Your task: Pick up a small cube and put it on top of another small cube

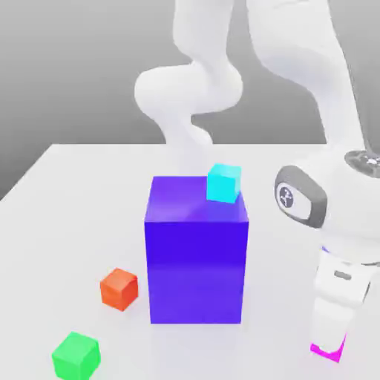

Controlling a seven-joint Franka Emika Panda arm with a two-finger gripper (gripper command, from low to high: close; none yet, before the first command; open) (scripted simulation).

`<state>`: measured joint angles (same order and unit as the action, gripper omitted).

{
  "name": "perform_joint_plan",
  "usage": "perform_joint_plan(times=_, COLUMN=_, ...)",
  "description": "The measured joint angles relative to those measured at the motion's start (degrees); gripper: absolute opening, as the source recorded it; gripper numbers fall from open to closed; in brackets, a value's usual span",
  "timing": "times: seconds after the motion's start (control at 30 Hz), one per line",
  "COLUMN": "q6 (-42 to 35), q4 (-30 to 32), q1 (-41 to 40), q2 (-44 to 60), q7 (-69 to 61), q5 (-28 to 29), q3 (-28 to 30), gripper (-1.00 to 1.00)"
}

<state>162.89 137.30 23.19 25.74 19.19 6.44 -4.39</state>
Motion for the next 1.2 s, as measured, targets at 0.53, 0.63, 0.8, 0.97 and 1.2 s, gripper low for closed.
perform_joint_plan(times=0.53, q6=-10.1, q4=1.5, q1=-9.6, q2=-11.5, q7=-1.5, q5=-5.7, q3=5.4, gripper=-1.0)
perform_joint_plan(times=0.63, q6=-11.5, q4=1.5, q1=-14.2, q2=-12.8, q7=-1.4, q5=-7.5, q3=9.4, gripper=-1.0)
perform_joint_plan(times=0.8, q6=-12.9, q4=1.4, q1=-21.9, q2=-13.9, q7=-1.3, q5=-10.6, q3=15.9, gripper=-1.0)
perform_joint_plan(times=0.97, q6=-8.2, q4=-1.1, q1=-28.6, q2=-6.3, q7=-3.9, q5=-16.6, q3=17.3, gripper=1.0)
perform_joint_plan(times=1.2, q6=-9.4, q4=-1.3, q1=-28.8, q2=-7.5, q7=-3.3, q5=-16.1, q3=18.1, gripper=1.0)
